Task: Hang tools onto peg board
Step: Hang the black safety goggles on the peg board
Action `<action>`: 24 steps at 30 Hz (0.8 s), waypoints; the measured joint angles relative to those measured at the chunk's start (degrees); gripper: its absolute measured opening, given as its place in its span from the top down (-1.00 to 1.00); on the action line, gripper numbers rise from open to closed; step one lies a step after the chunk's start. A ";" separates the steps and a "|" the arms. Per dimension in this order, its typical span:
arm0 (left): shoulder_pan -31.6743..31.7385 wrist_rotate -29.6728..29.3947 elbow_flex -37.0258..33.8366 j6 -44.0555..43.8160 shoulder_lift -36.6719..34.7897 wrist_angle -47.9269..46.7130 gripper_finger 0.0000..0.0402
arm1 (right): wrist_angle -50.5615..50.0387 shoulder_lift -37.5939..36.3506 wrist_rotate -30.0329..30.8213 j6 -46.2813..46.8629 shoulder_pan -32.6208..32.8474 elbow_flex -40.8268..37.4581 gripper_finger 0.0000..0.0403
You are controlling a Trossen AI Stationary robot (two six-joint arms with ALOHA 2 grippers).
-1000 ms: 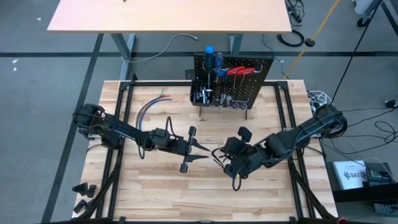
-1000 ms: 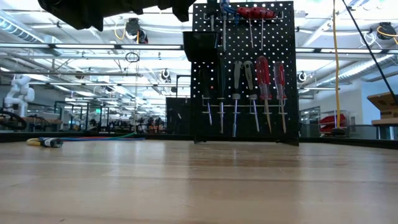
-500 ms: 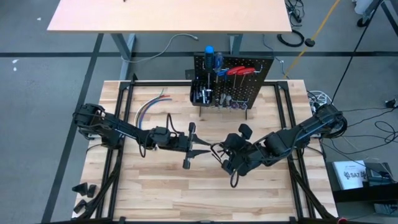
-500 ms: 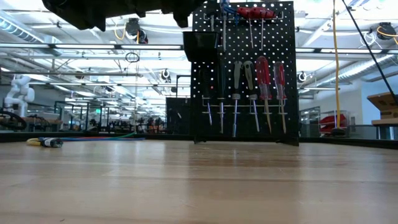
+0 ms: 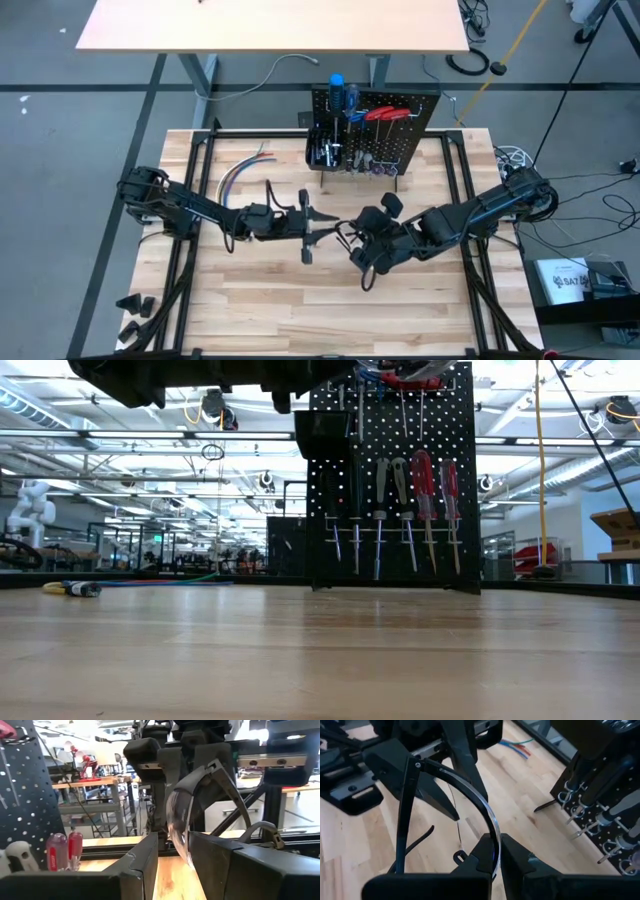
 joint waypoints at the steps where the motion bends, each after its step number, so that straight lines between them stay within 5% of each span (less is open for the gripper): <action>1: 0.00 -0.50 0.00 -0.01 0.00 0.03 0.41 | 0.14 0.01 0.55 -0.03 -0.05 0.00 0.97; 7: -0.02 -2.46 0.02 -0.05 0.00 1.71 0.47 | 2.04 0.01 1.91 -1.56 -0.68 0.00 0.97; 13: 0.00 -3.50 0.02 -0.24 -0.02 1.46 0.90 | 2.33 0.02 1.43 -2.72 -1.05 0.00 0.94; 24: -0.11 -7.46 0.09 0.60 -0.02 -0.83 0.97 | -2.95 -0.68 -0.06 -7.17 -1.01 3.25 0.44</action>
